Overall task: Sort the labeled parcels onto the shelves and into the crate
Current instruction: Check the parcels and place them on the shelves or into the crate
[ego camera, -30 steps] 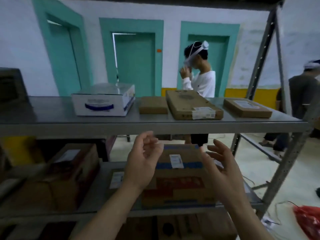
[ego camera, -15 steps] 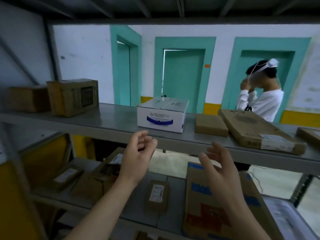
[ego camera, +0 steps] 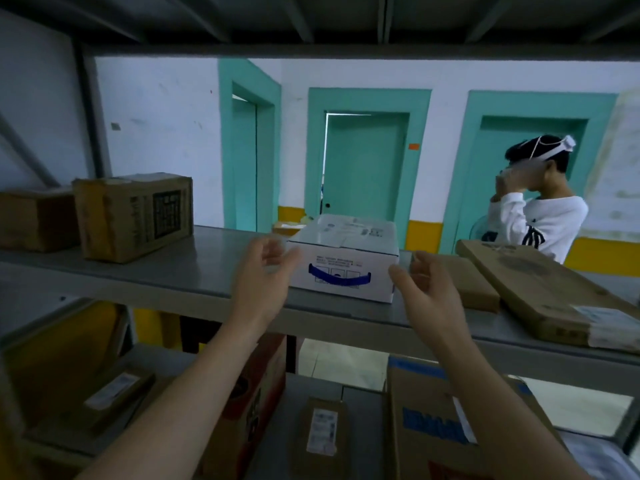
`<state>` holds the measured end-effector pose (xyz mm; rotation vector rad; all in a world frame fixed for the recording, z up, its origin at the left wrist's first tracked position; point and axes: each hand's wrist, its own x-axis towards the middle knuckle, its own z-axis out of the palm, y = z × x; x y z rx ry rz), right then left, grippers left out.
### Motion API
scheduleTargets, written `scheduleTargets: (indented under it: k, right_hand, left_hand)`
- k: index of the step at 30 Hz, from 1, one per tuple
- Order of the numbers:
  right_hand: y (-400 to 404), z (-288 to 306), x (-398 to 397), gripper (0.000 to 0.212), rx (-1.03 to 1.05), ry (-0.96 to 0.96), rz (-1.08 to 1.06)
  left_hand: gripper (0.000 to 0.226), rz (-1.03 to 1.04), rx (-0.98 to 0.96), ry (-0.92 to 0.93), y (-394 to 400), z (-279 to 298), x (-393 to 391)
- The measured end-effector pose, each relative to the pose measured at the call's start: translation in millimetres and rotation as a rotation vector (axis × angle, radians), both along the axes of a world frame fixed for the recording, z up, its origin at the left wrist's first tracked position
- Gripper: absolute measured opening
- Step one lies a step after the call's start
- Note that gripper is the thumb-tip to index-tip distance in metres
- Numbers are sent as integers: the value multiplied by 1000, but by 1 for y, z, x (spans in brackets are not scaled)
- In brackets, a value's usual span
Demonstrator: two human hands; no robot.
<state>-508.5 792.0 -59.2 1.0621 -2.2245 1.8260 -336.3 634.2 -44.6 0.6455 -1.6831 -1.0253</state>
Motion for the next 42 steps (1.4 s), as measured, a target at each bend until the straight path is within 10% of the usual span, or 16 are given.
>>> scheduleTargets:
  k: [18,24,31,42]
  right_hand:
    - [-105,45,-54,84,305,-213,-224]
    - [-105,56,-61,43,388,-414,-128]
    - [-99,54,-67,27,306,-530,-41]
    - [-90,43,-58,69,31,-234,116]
  left_hand:
    - [86,-469,240,-436,-152,23,-85]
    - [31,-579,337,-476,-152,30,-98]
    - [31,-641,431,-492,-154,27,-101]
    - [58,-594,233,-247,-150,38,-80]
